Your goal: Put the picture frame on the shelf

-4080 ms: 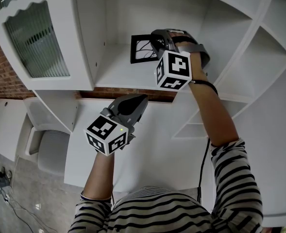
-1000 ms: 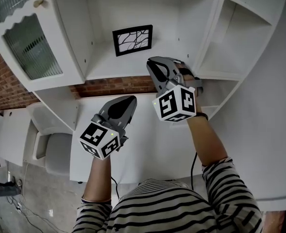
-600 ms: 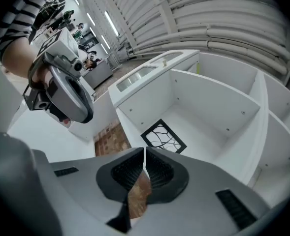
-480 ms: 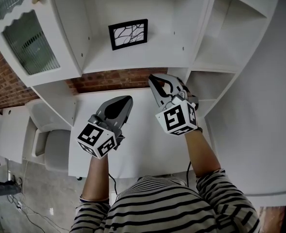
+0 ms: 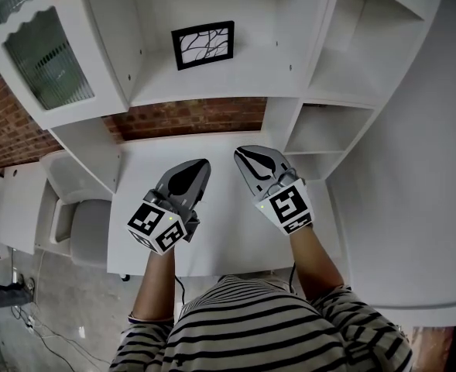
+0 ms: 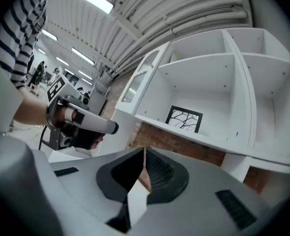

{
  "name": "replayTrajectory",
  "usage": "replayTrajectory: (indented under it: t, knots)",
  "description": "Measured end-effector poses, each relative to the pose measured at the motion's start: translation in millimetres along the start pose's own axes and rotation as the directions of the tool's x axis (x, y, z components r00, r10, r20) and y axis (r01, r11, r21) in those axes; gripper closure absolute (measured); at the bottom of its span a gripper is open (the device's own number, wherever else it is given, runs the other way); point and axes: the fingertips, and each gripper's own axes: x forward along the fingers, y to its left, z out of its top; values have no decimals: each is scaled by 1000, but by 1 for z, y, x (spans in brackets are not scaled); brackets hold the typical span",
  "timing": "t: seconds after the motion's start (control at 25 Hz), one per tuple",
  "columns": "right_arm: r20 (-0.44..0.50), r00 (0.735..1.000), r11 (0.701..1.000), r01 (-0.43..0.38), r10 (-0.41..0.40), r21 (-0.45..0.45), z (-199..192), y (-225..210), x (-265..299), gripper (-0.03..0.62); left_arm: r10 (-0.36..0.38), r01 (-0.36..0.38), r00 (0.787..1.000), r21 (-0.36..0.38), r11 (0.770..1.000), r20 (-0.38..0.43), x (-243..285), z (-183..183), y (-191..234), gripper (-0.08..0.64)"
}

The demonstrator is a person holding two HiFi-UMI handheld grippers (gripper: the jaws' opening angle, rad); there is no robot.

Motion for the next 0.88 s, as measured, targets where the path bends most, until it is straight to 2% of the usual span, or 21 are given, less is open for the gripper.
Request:
replayTrajectory:
  t: [0.2,0.48,0.6,0.72,0.88]
  knots:
    - [28,997,988,-79,76,133,-18,27,-4,572,-17,17,1000,-19,1000,-14,-4,-23,-4,552]
    - [129,984,956,-149,119,252,-25,50,-13,572,-27,28,1000,-52,998,8,-15,-42,-7,552]
    - [173,975,927,-188,137,324,-34,57,-17,572,-30,31,999,-66,997,16,-22,-53,-9,552]
    - [219,964,883,-229,148,410,-45,64,-24,572,-38,39,999,-92,995,15,-29,-68,-12,552]
    - [246,952,845,-279,181,456,-63,80,-32,572,-59,59,998,-115,992,7,-41,-87,-18,552]
